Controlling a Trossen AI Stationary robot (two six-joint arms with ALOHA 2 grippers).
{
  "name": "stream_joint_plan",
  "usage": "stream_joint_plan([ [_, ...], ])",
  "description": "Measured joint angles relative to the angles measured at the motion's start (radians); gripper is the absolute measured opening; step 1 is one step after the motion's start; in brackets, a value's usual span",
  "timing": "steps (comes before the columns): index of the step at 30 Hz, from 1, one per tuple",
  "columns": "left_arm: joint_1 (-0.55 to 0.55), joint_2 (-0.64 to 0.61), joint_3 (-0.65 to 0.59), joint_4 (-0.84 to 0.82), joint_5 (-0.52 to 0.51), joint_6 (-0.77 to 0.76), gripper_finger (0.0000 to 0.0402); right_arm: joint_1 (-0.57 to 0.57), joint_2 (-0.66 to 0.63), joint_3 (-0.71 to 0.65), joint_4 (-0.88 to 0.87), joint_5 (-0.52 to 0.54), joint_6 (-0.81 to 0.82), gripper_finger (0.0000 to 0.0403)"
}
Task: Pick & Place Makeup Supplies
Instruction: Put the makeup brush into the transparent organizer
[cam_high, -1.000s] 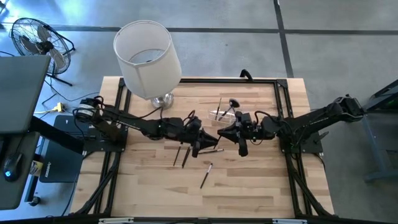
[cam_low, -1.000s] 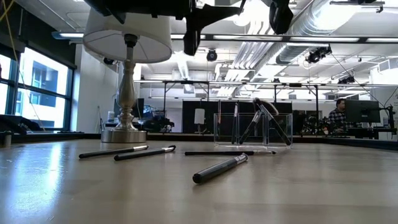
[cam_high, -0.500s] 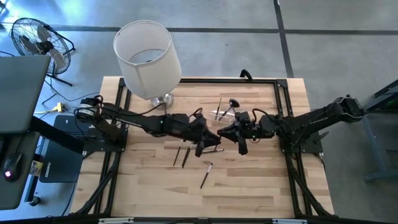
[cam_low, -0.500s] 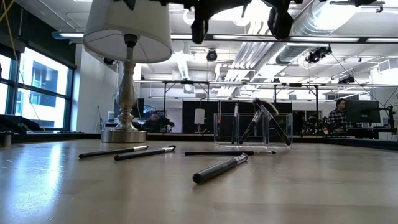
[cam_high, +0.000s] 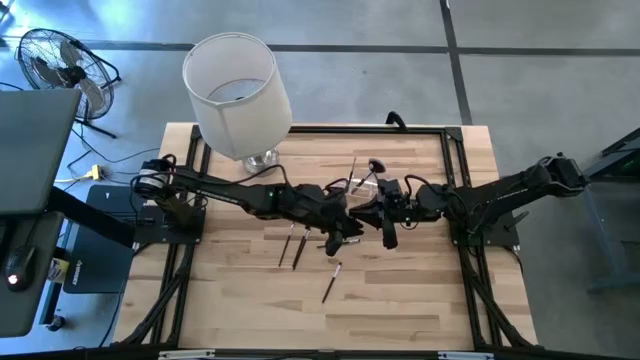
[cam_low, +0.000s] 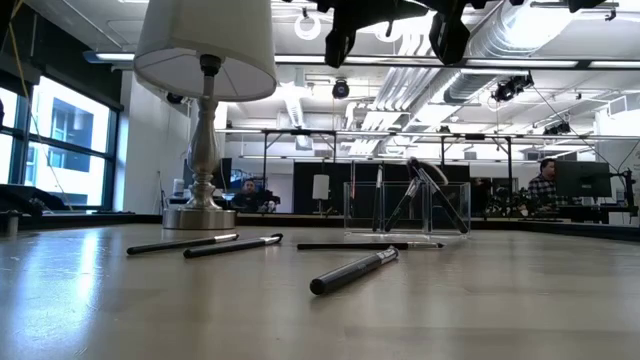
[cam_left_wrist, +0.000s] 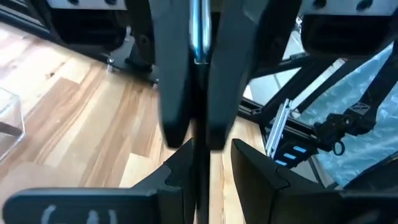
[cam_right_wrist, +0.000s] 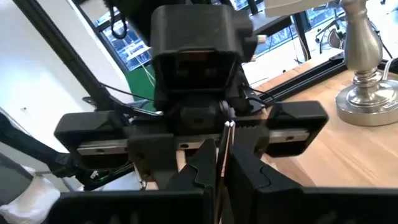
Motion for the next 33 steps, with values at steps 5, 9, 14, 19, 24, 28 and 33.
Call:
stream_joint_plan([
  [5,0.000,0.000,0.000,0.000,-0.034,0.000,0.0092,0.000,0.000,0.000,-0.024,-0.022,0.000,0.0013],
  [9,0.000,0.000,0.000,0.000,-0.036,-0.013,0.0092,0.000,0.000,0.000,-0.053,-0.027,-0.001,0.0013],
  [14,0.000,0.000,0.000,0.000,-0.036,-0.028,0.0092,0.000,-0.001,0.000,-0.052,-0.031,-0.009,0.0013],
  [19,0.000,0.000,0.000,0.000,-0.037,-0.029,0.0085,0.000,-0.001,0.000,-0.052,-0.042,-0.020,0.0013],
  [24,0.000,0.000,-0.001,-0.005,-0.037,-0.031,0.0040,0.000,-0.001,0.000,-0.052,-0.048,-0.023,0.0014],
  [28,0.000,-0.001,-0.001,-0.010,-0.036,-0.039,0.0012,0.000,-0.001,0.000,-0.053,-0.050,-0.022,0.0017],
  [33,0.000,-0.001,-0.001,-0.012,-0.005,-0.049,0.0018,0.000,-0.001,0.000,-0.059,-0.050,-0.018,0.0016],
])
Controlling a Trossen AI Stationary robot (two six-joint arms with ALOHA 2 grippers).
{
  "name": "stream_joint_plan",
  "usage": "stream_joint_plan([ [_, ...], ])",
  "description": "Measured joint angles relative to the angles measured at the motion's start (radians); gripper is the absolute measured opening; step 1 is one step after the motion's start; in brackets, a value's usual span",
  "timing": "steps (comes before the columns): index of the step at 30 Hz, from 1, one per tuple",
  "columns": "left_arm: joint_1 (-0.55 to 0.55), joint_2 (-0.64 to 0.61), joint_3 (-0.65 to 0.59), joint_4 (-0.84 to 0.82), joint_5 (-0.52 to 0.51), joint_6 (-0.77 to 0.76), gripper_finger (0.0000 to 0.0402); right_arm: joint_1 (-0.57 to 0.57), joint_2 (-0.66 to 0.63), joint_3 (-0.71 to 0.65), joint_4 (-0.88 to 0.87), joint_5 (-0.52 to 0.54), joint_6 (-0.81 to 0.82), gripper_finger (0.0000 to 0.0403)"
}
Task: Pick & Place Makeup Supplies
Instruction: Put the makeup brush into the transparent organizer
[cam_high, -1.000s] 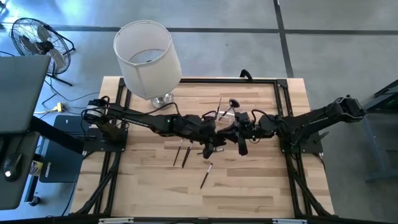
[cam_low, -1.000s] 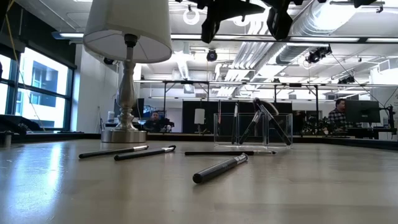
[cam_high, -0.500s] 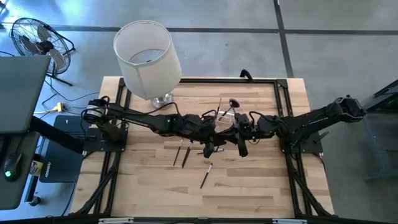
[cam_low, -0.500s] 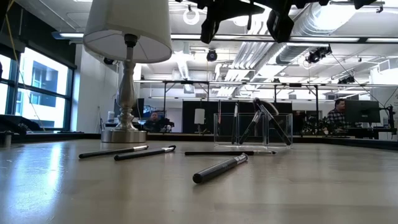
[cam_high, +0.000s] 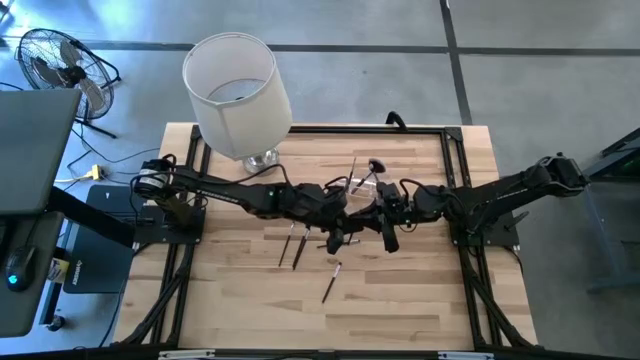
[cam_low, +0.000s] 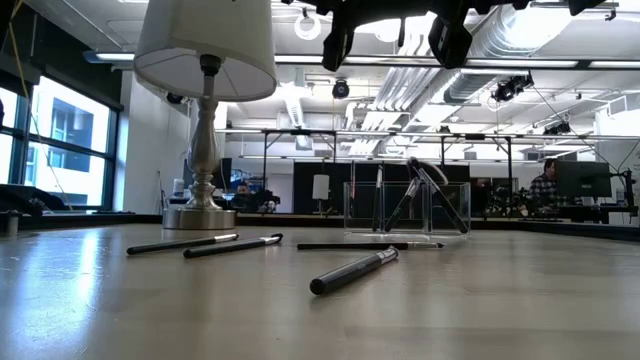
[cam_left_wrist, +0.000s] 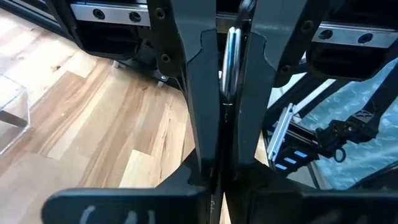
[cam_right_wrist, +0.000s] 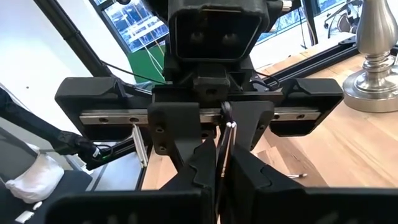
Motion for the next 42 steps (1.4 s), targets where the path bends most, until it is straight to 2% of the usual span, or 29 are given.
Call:
stream_joint_plan([
  [4,0.000,0.000,0.000,-0.004,0.009,-0.005,0.0010,0.000,0.000,0.000,-0.008,-0.013,-0.015,0.0034],
  [9,-0.001,0.000,-0.001,-0.007,0.002,-0.002,0.0014,-0.002,-0.037,0.000,-0.062,-0.020,-0.036,0.0080],
  [18,0.000,0.000,-0.001,-0.004,-0.067,0.027,0.0010,-0.002,-0.295,0.000,-0.333,-0.028,-0.093,0.0147],
  [24,0.000,0.011,-0.001,0.010,-0.085,0.198,0.0021,0.014,-0.466,0.000,-0.616,-0.027,-0.041,0.0152],
  [31,0.000,0.032,0.000,0.029,-0.320,0.208,0.0010,0.022,-0.525,-0.006,-0.872,-0.013,0.023,0.0149],
  [34,0.001,0.058,-0.004,0.054,-0.416,0.233,0.0011,0.022,-0.524,-0.041,-0.896,0.007,0.064,0.0149],
  [36,0.005,0.072,-0.003,0.113,-0.443,0.270,0.0010,0.022,-0.526,-0.074,-0.893,0.010,0.089,0.0149],
  [42,0.064,0.114,-0.003,0.134,-0.395,0.286,0.0010,0.022,-0.526,-0.185,-0.801,-0.029,0.158,0.0149],
])
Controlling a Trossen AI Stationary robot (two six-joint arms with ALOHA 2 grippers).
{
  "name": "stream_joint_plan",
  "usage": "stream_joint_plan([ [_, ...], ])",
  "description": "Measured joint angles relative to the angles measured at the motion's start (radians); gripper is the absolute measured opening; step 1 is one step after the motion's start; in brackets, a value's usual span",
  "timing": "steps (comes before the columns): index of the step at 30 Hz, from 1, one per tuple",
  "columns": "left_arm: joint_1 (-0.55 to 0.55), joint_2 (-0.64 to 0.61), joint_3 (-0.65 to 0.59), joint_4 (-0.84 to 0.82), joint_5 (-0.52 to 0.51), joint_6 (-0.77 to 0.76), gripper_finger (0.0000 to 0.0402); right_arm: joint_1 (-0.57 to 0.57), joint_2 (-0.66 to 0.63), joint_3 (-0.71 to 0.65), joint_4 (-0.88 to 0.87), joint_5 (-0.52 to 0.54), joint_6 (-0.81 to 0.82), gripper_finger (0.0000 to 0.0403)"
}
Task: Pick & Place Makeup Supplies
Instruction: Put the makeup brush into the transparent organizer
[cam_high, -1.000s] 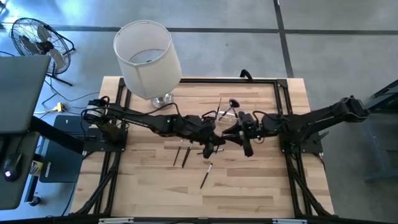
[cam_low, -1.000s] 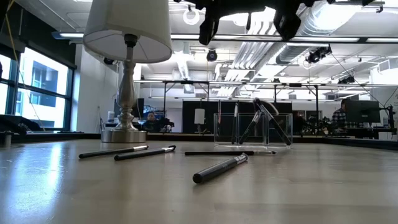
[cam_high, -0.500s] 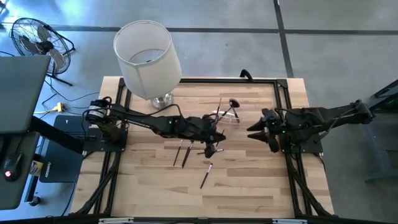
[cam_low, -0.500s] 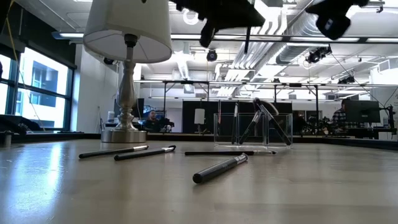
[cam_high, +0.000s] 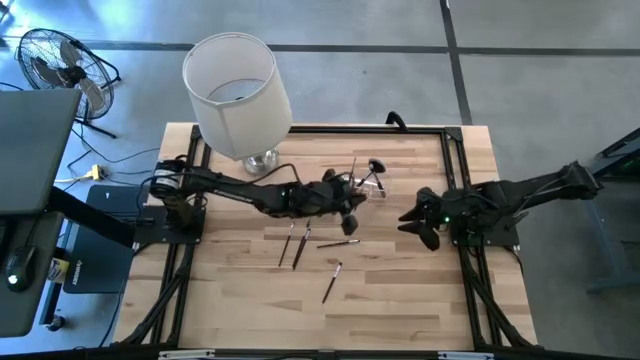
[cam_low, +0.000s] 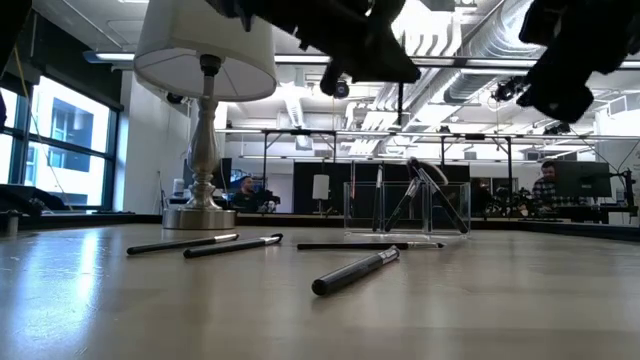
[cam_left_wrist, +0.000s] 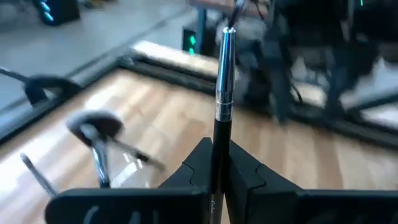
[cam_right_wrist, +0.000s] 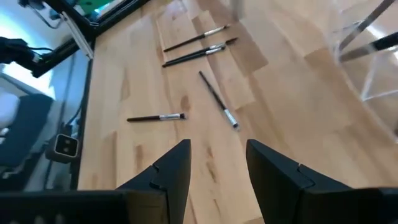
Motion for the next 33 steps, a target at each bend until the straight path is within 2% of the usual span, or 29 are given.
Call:
stream_joint_plan([
  [3,0.046,0.027,0.002,-0.007,-0.018,0.003,0.0010,0.000,0.000,-0.060,0.074,-0.016,0.027,0.0149],
  [8,0.121,0.039,0.006,0.054,0.034,0.037,0.0010,0.000,0.000,-0.138,0.163,-0.014,0.076,0.0149],
  [12,0.162,0.065,-0.004,0.030,0.032,0.065,0.0010,0.000,0.000,-0.177,0.234,-0.005,0.105,0.0149],
  [15,0.188,0.074,0.010,0.072,0.002,0.079,0.0010,0.000,-0.004,-0.192,0.271,0.007,0.107,0.0149],
  [19,0.208,0.090,-0.002,0.030,-0.014,0.082,0.0010,-0.003,-0.006,-0.192,0.285,0.033,0.105,0.0149],
  [27,0.217,0.148,0.005,0.070,-0.004,0.075,0.0013,-0.003,-0.006,-0.192,0.291,0.090,0.104,0.0149],
  [33,0.217,0.169,0.000,0.043,0.013,0.027,0.0049,-0.003,-0.006,-0.192,0.298,0.114,0.104,0.0149],
])
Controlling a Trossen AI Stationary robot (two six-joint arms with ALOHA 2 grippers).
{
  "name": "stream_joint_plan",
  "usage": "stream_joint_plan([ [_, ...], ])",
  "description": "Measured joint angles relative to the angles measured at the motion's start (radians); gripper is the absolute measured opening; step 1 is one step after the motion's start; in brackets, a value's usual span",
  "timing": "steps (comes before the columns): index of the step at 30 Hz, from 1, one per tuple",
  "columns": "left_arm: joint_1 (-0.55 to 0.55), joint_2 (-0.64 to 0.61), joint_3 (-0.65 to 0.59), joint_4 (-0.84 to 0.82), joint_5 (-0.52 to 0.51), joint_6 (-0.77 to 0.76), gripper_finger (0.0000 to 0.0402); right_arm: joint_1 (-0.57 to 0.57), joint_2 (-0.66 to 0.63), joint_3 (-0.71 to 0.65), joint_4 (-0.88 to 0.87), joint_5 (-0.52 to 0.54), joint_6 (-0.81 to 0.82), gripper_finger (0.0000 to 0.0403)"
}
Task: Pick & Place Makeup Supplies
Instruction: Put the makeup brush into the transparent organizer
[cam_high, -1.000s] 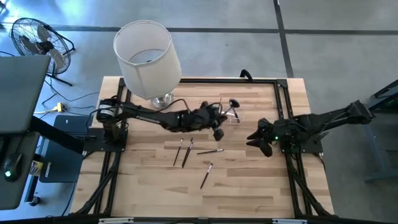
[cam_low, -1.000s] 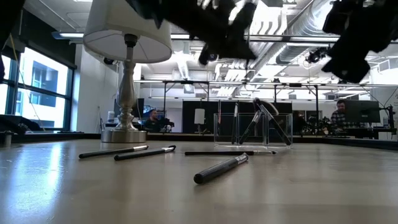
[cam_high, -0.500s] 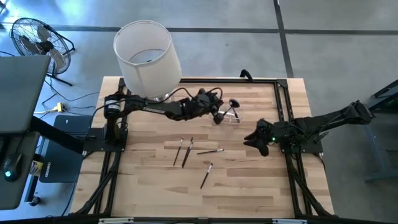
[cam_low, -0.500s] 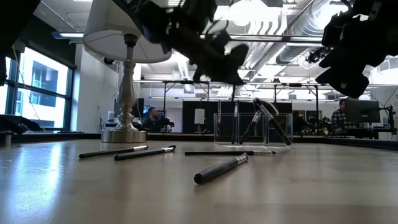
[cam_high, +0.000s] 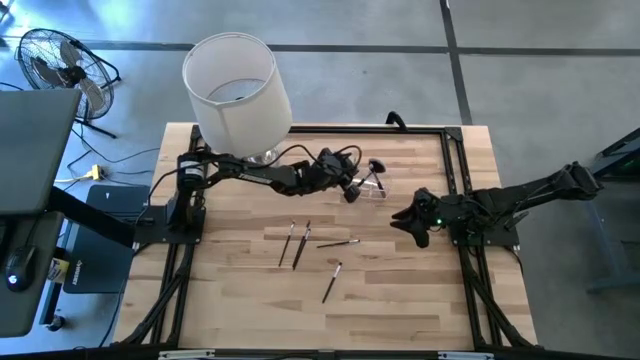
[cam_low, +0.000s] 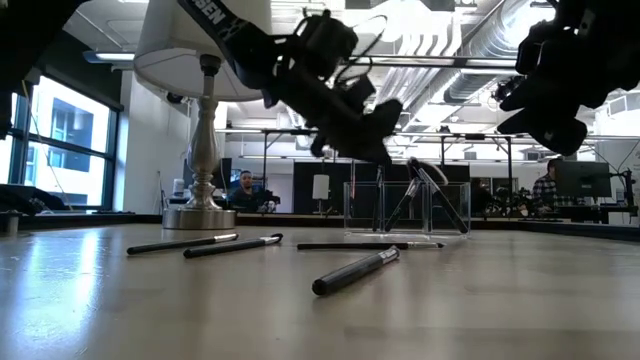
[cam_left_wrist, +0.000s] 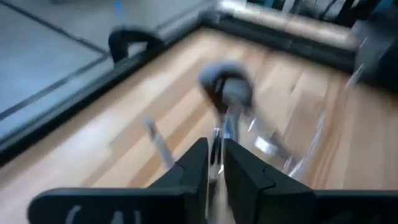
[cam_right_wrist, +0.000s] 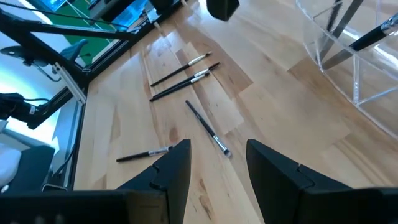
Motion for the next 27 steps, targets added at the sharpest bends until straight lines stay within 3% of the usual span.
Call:
stream_joint_plan([
  [15,0.000,-0.030,0.019,-0.004,0.011,0.000,0.0064,0.000,0.000,0.000,0.008,-0.006,0.000,0.0149],
  [21,-0.023,-0.058,0.151,-0.204,0.032,0.037,0.0064,0.000,0.000,0.000,0.012,-0.027,0.000,0.0149],
  [27,-0.106,-0.058,0.371,-0.487,-0.038,0.146,0.0065,0.000,0.000,0.000,0.016,-0.031,0.000,0.0149],
])
